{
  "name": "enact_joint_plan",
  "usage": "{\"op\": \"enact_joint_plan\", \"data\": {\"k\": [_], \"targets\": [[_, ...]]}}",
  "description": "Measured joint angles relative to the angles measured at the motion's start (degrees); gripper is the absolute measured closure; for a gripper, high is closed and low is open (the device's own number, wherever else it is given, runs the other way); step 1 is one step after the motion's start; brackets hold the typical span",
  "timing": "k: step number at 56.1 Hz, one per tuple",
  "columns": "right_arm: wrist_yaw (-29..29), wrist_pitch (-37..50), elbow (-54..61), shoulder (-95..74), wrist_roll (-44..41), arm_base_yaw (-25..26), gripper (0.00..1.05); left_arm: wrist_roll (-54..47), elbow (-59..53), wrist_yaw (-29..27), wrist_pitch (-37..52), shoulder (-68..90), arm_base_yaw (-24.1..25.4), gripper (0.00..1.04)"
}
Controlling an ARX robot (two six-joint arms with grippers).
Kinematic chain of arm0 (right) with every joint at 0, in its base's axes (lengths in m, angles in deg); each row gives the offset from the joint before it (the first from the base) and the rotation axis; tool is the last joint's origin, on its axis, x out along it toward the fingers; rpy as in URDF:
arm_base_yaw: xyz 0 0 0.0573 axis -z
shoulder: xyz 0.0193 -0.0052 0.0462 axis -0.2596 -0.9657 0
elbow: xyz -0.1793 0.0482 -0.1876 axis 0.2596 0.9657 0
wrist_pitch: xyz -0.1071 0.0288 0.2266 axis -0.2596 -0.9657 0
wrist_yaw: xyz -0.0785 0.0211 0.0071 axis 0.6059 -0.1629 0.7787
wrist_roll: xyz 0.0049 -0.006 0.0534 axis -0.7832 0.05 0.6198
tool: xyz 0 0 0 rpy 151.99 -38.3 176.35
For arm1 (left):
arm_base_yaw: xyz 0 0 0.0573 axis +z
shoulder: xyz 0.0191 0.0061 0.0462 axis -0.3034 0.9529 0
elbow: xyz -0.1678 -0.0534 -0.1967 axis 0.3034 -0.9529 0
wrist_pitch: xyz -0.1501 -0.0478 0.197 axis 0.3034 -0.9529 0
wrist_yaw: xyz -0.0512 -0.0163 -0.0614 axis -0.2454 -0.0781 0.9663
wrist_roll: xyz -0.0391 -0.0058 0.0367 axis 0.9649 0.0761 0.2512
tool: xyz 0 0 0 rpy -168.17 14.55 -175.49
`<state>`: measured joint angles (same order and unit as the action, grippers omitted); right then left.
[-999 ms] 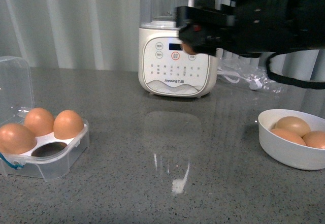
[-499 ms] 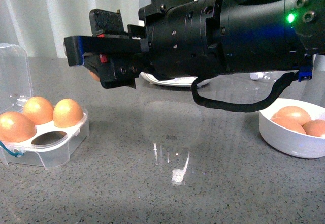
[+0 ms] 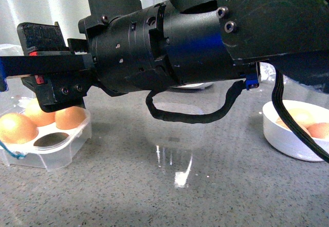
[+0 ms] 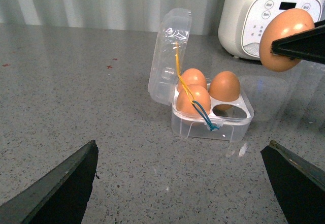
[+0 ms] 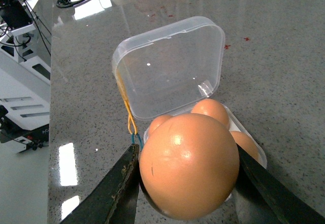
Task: Put egg into box
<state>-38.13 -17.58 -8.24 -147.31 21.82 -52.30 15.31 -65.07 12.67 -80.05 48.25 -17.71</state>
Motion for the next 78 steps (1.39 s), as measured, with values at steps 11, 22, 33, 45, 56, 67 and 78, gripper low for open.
{"op": "enact_joint_plan", "data": {"k": [11, 22, 33, 45, 56, 67, 78], "targets": [[0.79, -2.95, -3.45, -2.71, -1.36, -0.85, 0.61, 0.0, 0.0, 0.02, 0.0, 0.0, 0.0, 0.07], [1.25, -5.57, -6.03, -5.09, -2.73, -1.75, 0.61, 0.0, 0.0, 0.0, 0.0, 0.0, 0.0, 0.07], [2.01, -8.5, -6.27, -5.49, -4.66, -2.05, 0.61, 0.0, 0.0, 0.0, 0.0, 0.0, 0.0, 0.07], [1.73, -9.97, -6.27, -5.49, -6.82, -2.12, 0.61, 0.0, 0.0, 0.0, 0.0, 0.0, 0.0, 0.07], [0.98, -9.97, -6.27, -5.49, -7.28, -2.12, 0.61, 0.0, 0.02, 0.0, 0.0, 0.0, 0.0, 0.07], [1.11, -10.05, -6.27, -5.62, -7.87, -2.23, 0.61, 0.0, 0.0, 0.0, 0.0, 0.0, 0.0, 0.07], [1.09, -10.21, -6.27, -5.84, -8.39, -2.23, 0.45, 0.0, 0.0, 0.0, 0.0, 0.0, 0.0, 0.07]]}}
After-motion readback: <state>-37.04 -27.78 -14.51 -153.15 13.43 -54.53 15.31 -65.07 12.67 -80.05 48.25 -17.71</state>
